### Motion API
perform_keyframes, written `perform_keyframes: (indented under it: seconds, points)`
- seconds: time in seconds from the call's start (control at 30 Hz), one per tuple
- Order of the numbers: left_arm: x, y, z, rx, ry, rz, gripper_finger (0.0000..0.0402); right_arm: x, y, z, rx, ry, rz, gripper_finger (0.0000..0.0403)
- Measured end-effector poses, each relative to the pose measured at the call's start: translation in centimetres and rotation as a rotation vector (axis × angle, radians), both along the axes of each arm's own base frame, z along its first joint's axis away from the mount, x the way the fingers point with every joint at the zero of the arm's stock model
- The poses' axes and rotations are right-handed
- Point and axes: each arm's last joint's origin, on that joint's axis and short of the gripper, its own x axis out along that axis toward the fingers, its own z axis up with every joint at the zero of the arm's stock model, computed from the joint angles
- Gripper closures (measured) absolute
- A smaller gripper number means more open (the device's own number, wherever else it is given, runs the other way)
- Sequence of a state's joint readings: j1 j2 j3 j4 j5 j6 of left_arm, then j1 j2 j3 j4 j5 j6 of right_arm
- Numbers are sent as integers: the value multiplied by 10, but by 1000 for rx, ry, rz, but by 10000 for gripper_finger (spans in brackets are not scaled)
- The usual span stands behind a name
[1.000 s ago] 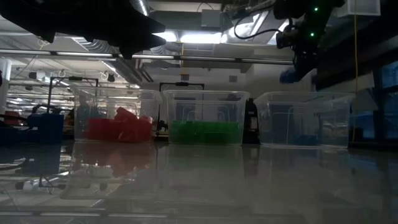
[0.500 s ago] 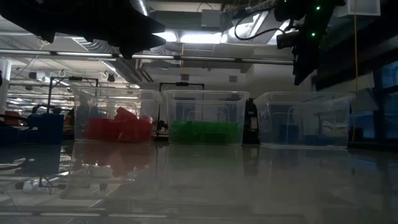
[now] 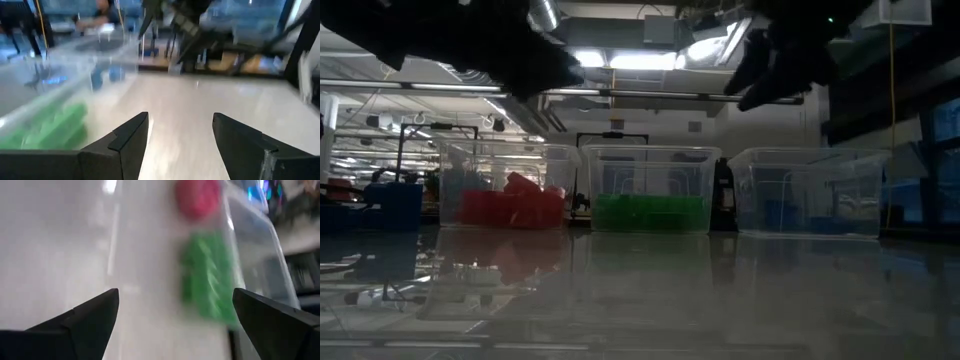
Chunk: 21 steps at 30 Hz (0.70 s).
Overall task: Sort blocks
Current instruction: Put the blue game piece into the right transparent bin
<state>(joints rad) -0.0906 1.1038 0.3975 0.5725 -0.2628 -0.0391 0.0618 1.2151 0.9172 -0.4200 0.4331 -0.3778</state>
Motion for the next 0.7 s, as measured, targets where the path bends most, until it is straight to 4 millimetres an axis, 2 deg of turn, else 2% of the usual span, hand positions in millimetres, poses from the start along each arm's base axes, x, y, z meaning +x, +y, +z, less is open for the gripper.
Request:
perform_keyframes:
  seconds: [0.17, 0.37, 0.47, 0.7]
  points:
    - [-6, 3, -6, -5, 292, 121, 189, 0, 27, -34, 15, -135, 107, 13]
    - [-16, 8, 18, -141, 536, 351, 189, -9, 33, -62, 34, -177, 128, 13]
    - [-26, 15, 26, -255, 664, 497, 189, -12, 32, -68, 49, -175, 108, 13]
    - [-56, 34, 8, -401, 999, 833, 189, -13, 30, -71, 14, -178, 63, 13]
